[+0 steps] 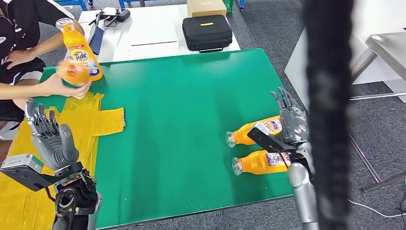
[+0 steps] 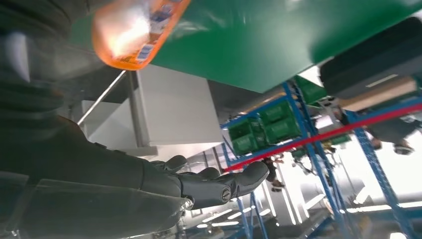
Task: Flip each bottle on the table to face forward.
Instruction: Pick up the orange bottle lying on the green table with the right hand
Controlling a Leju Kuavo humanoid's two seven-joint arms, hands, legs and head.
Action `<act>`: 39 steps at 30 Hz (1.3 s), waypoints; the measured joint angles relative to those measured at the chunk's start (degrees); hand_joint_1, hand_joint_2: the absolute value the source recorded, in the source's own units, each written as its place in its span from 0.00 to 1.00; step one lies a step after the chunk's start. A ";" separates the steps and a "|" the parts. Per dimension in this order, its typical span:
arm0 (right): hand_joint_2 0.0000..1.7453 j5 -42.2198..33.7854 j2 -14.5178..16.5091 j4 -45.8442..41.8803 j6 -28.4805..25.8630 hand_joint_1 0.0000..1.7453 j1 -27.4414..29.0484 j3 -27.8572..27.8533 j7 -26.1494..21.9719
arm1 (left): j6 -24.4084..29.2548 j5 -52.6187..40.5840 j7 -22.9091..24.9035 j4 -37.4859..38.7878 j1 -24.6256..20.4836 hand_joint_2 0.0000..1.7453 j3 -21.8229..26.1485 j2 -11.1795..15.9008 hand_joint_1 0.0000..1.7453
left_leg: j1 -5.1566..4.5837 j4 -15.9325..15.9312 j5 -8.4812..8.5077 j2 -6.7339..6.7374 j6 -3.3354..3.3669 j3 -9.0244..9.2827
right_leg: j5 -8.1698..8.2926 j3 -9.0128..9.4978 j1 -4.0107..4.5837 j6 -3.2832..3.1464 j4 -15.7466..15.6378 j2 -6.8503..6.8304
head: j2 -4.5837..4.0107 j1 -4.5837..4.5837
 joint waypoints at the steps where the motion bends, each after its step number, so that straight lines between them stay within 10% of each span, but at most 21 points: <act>1: 1.00 0.24 -0.48 0.89 0.69 0.00 -0.55 -0.32 0.13 | -0.17 0.14 -0.04 0.01 -0.01 1.00 -0.07 -0.01 0.00 | 0.00 0.00 0.00 0.00 0.00 0.00 | 0.00 0.00 0.00 0.00 0.00 0.00 | 0.00 0.00; 12: 1.00 4.68 -5.13 10.86 8.31 0.00 -5.72 -0.76 1.90 | -0.49 0.46 0.21 0.32 -0.90 1.00 -1.46 -0.08 0.00 | 0.01 0.00 0.00 0.01 0.00 0.01 | 0.01 0.00 0.02 0.01 0.00 -0.01 | 0.00 -0.02; 16: 0.00 5.23 -5.71 12.87 8.63 0.00 -6.13 -0.75 2.31 | -0.48 0.46 0.22 0.71 -1.24 1.00 -1.62 -0.14 0.00 | 0.01 0.00 0.00 0.01 0.00 0.00 | 0.01 0.00 0.02 0.01 0.00 0.00 | 0.00 -0.02; 29: 0.00 8.36 -6.97 19.58 8.79 0.00 -8.21 -0.75 3.90 | 2.46 0.64 -0.06 1.82 -2.37 1.00 -2.79 -0.26 0.00 | 0.01 0.00 0.00 0.01 0.01 0.00 | 0.01 0.00 0.01 0.02 0.00 0.00 | 0.00 -0.01; 33: 1.00 9.56 -7.23 22.65 8.29 0.00 -9.96 -0.75 4.34 | 4.42 1.49 -0.19 2.19 -2.96 1.00 -2.81 -0.29 0.00 | 0.01 0.00 0.01 0.02 0.01 0.00 | 0.02 0.00 0.02 0.02 0.00 0.00 | 0.00 -0.02; 39: 1.00 11.67 -7.40 28.29 4.71 0.00 -12.93 -0.73 5.45 | 5.47 2.08 -0.66 2.90 -3.31 1.00 -3.20 -0.30 0.00 | 0.01 0.00 0.01 0.02 0.01 0.00 | 0.02 0.00 0.02 0.02 0.00 0.00 | 0.00 -0.01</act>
